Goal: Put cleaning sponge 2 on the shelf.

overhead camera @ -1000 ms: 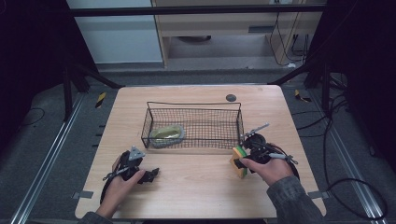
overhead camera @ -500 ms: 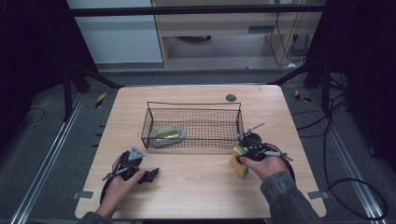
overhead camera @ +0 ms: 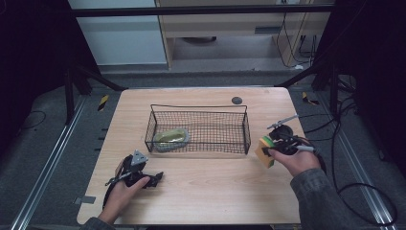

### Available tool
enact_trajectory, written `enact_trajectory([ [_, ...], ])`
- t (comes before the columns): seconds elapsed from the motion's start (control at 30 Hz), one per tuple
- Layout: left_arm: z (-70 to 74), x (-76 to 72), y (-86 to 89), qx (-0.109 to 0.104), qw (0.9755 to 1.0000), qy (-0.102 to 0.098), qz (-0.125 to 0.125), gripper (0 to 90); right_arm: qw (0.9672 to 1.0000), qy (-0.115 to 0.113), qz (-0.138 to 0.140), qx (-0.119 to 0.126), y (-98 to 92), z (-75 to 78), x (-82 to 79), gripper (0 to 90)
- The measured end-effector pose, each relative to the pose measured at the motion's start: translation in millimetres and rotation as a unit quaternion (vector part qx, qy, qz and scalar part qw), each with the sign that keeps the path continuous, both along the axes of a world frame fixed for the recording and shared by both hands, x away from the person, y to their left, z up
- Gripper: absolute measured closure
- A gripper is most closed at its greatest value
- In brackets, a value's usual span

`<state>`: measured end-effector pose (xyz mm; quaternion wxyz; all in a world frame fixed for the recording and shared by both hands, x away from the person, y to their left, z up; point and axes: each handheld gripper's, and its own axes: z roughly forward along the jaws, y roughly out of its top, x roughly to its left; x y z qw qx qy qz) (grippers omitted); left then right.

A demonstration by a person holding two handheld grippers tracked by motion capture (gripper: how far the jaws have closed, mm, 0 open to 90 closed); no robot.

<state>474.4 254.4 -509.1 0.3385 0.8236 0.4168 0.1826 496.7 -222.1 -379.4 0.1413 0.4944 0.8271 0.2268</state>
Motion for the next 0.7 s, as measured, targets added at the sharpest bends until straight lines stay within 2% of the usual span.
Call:
enact_trajectory([
  [0.13,0.0,0.1,-0.3,0.000,1.0000,0.000,0.001,0.0,0.9996,-0.026,-0.010,-0.006,-14.5,17.8,17.2,64.2],
  [0.27,0.0,0.1,-0.3,0.000,1.0000,0.000,0.001,0.0,0.9984,-0.054,-0.014,-0.012,-20.6,34.9,34.0,64.3],
  [0.5,-0.2,1.2,-1.4,-0.002,1.0000,-0.001,0.007,0.0,0.9964,-0.082,-0.014,-0.019,-13.5,60.9,57.3,64.3],
  [0.7,-0.1,1.6,-1.2,-0.001,1.0000,-0.001,0.006,0.0,0.9946,-0.101,-0.005,-0.024,1.5,72.3,68.8,64.4],
])
